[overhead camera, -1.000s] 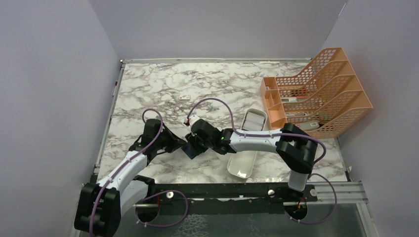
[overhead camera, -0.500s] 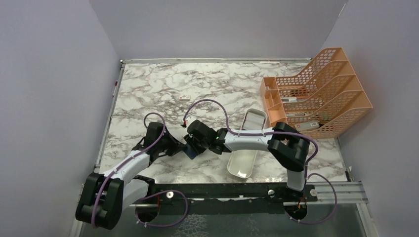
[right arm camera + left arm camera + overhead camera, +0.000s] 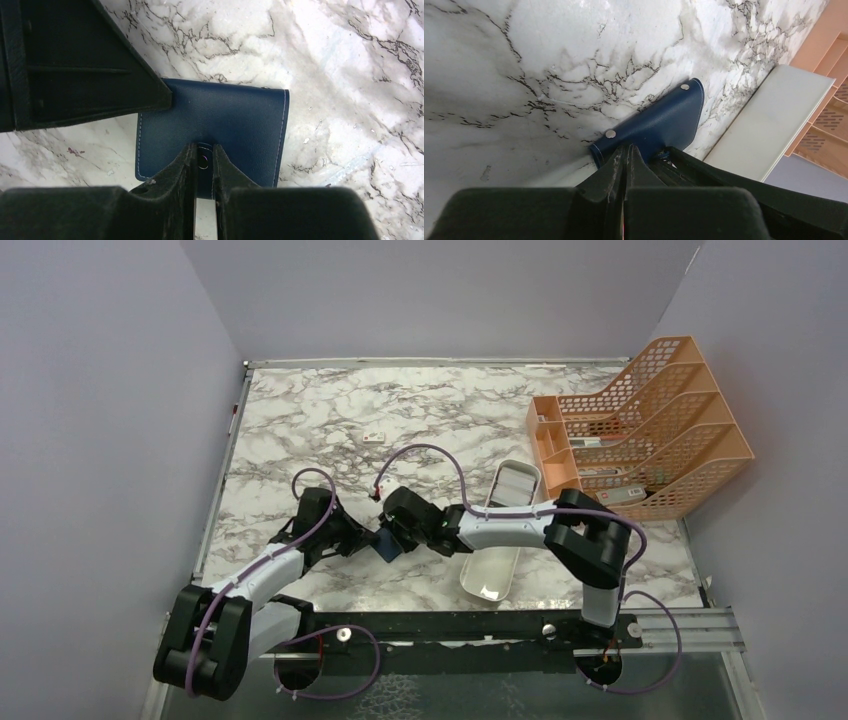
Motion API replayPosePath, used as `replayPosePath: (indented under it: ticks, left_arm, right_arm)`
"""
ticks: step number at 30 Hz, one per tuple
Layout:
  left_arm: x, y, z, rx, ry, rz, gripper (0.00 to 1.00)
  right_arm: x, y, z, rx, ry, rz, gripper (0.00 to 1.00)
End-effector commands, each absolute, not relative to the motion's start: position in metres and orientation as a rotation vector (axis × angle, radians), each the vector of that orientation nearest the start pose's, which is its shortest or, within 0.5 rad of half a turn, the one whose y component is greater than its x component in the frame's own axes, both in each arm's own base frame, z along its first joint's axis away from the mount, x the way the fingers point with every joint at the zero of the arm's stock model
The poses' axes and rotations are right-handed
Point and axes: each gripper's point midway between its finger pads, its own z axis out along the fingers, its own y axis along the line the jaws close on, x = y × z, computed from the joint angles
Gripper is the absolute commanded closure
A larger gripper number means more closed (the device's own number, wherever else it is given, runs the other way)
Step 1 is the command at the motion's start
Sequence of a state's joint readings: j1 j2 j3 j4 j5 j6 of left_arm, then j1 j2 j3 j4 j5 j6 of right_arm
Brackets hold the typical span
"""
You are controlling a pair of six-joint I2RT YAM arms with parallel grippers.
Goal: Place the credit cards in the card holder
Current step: Open the card holder at the center of the board.
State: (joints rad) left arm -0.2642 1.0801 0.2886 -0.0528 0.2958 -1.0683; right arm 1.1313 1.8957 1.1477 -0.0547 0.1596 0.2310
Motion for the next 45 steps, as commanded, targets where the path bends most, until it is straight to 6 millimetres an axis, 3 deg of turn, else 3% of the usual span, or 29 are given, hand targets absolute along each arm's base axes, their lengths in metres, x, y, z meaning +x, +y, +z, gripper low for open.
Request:
replayPosePath:
  ticks: [1, 10, 14, 19, 24, 29, 38, 45]
  left_arm:
    - [0.210, -0.123, 0.002, -0.940, 2.479, -0.693, 1.00]
    - [0.213, -0.122, 0.002, -0.912, 2.489, -0.667, 1.00]
    - [0.225, -0.132, 0.021, -0.797, 2.457, -0.747, 1.00]
    - [0.246, -0.141, 0.064, -0.609, 2.360, -0.812, 0.62]
    - [0.258, -0.139, 0.099, -0.428, 2.304, -0.774, 0.50]
    - [0.257, -0.157, 0.112, -0.248, 2.310, -0.876, 0.47]
    - [0.256, -0.195, 0.110, -0.020, 2.411, -1.136, 0.45]
    - [0.261, -0.192, 0.122, 0.042, 2.359, -1.097, 0.42]
  right_arm:
    - [0.205, 0.393, 0.025, -1.052, 2.226, 0.403, 0.98]
    - [0.196, 0.404, 0.069, -1.130, 1.994, 0.586, 0.98]
    - [0.199, 0.405, 0.084, -1.062, 1.975, 0.607, 0.98]
    - [0.203, 0.406, 0.123, -0.950, 1.906, 0.677, 0.98]
    - [0.217, 0.401, 0.157, -0.842, 1.860, 0.738, 0.98]
    - [0.236, 0.391, 0.155, -0.797, 1.906, 0.743, 0.98]
    - [0.257, 0.384, 0.157, -0.781, 1.943, 0.839, 0.98]
    - [0.256, 0.380, 0.154, -0.811, 1.954, 0.879, 0.98]
